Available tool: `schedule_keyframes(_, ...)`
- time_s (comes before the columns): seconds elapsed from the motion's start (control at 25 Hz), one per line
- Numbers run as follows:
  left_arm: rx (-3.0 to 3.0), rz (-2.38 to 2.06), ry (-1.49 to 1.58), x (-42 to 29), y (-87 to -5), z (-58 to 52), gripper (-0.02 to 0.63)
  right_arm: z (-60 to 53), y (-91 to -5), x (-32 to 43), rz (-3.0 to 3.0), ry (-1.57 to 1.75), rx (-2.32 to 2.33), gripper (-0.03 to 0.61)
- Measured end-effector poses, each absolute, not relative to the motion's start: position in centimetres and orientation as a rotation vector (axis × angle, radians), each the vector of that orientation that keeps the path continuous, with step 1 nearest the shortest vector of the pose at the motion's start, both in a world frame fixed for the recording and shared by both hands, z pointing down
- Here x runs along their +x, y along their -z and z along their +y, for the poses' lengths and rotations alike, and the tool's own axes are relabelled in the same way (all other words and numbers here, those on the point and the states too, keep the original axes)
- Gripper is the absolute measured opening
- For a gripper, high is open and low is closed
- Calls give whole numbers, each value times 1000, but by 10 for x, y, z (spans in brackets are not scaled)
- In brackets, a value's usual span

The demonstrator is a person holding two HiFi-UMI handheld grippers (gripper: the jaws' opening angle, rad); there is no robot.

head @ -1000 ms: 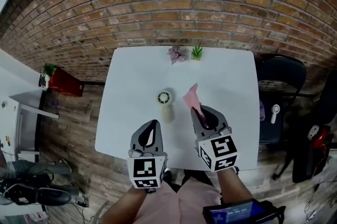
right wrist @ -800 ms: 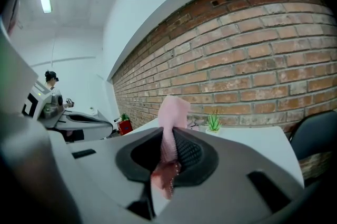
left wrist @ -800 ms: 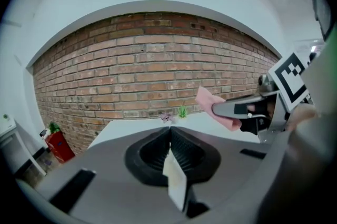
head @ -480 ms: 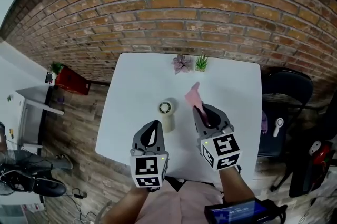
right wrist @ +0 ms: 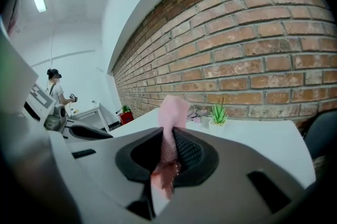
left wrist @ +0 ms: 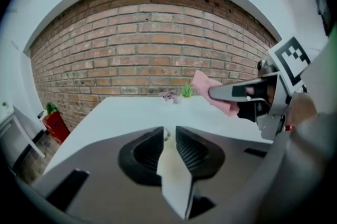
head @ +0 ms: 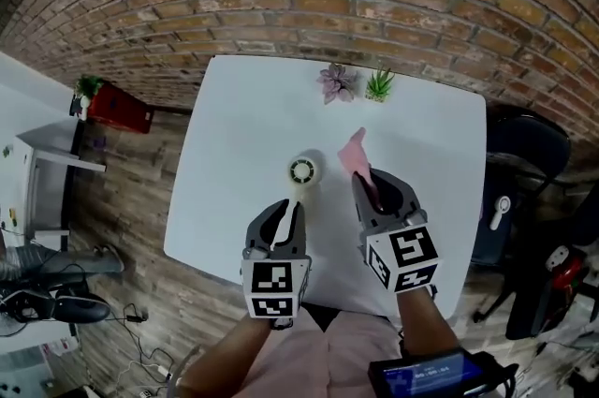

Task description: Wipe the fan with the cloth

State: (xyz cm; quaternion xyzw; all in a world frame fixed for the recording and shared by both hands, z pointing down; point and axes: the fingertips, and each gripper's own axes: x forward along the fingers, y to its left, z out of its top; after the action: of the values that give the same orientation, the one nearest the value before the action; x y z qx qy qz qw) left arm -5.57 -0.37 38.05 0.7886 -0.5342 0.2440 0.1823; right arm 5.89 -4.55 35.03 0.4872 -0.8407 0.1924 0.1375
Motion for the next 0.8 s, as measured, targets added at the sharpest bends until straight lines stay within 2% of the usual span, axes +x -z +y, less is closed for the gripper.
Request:
schedule_keyframes(0.16, 2177, -1425, -712, -54, -412, -3, 150, -52, -360, 50, -2406, -566, 1381, 41)
schedule_keyframes(0.4, 2114, -1286, -763, -43, -459, 2, 229, -58, -377, 42, -2371, -578, 1374, 41)
schedule_keyframes(0.8, 2094, -1228, -953, -52, -496, -1, 209, -52, -380, 40, -2340, -579, 1377, 42)
